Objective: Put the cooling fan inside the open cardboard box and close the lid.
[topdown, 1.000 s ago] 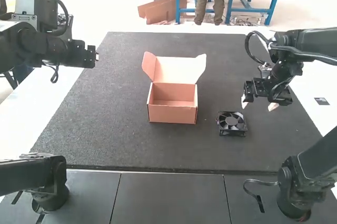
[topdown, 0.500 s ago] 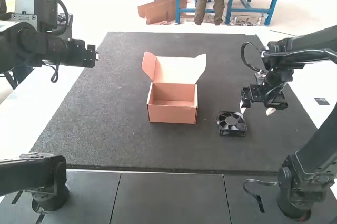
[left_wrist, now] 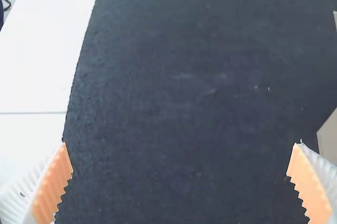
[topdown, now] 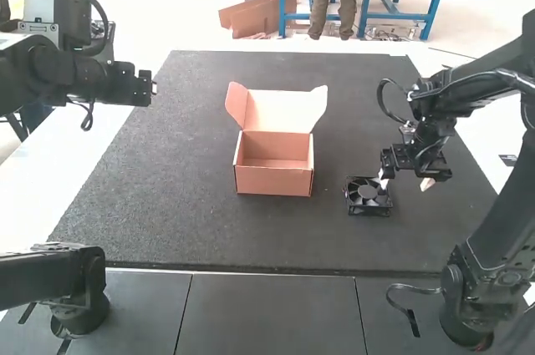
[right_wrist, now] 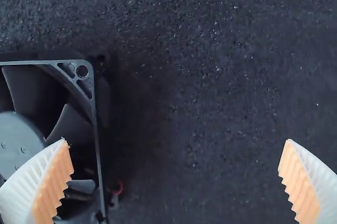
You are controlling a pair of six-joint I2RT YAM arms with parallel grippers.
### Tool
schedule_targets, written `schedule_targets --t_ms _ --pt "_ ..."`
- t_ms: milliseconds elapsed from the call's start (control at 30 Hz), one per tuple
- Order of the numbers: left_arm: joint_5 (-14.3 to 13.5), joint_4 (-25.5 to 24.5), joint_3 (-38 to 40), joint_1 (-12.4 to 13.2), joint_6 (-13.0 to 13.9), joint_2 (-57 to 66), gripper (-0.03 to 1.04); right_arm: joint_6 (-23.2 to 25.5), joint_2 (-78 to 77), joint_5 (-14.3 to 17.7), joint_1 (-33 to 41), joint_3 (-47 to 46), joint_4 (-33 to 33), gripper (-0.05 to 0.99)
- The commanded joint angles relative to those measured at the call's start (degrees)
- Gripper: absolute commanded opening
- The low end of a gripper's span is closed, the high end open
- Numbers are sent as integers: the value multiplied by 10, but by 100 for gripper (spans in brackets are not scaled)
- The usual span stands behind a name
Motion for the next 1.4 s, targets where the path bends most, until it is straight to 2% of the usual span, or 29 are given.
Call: schedule_targets --t_ms 0,300,567,700,967,1067,1167,1367 --pt "-1 6 29 5 -7 3 97 -5 8 9 -2 -3 5 89" --pt "-1 8 28 5 -10 3 97 -8 30 10 0 -8 12 88" --pt "-1 6 29 5 -11 3 97 -8 35 9 0 -29 17 78" --pt "-1 6 30 5 -10 2 97 -6 36 5 0 -40 23 65" --pt "-1 -2 39 5 -10 1 97 16 40 -11 13 -52 57 18" --pt "-1 -6 41 5 -9 0 97 21 42 -20 34 -53 63 4" --pt "-1 -11 42 5 -9 -2 97 35 42 -23 55 -52 72 -1" --pt "0 -19 41 4 -9 -12 97 65 41 -45 78 -30 65 -1"
